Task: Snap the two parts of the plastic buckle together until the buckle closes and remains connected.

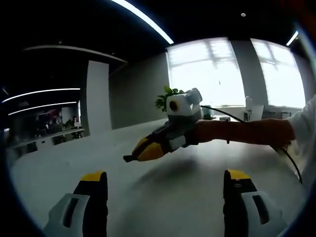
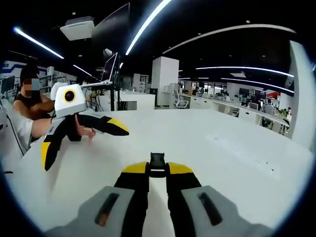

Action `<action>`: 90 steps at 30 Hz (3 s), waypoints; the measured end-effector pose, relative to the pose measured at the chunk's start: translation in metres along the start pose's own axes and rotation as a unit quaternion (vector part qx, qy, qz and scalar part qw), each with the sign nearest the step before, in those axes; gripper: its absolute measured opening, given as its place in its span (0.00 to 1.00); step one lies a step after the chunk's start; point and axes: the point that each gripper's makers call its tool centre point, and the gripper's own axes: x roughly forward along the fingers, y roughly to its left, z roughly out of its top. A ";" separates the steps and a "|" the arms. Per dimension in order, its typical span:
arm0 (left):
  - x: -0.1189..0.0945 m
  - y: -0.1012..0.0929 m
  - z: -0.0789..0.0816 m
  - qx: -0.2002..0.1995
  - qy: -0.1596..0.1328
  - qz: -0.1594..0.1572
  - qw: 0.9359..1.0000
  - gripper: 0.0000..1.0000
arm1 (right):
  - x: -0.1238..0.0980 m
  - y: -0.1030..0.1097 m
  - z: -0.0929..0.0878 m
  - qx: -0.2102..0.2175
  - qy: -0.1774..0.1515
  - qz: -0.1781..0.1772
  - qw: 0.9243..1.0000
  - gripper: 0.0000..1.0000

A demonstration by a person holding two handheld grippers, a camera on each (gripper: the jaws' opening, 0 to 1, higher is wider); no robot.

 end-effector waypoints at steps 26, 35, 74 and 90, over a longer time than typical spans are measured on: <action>0.001 -0.001 -0.001 0.007 0.005 -0.001 1.000 0.99 | -0.002 -0.013 -0.005 0.005 0.005 -0.014 1.000 0.11; 0.000 -0.001 0.000 0.008 0.003 0.000 1.000 0.99 | 0.001 -0.017 -0.006 0.005 0.004 -0.019 1.000 0.11; 0.001 -0.002 0.004 0.010 -0.003 0.000 1.000 0.99 | 0.005 -0.046 -0.030 0.016 0.030 -0.061 0.998 0.11; 0.000 0.000 0.003 0.007 -0.001 0.007 1.000 0.99 | 0.001 -0.047 -0.026 0.017 0.023 -0.062 0.998 0.11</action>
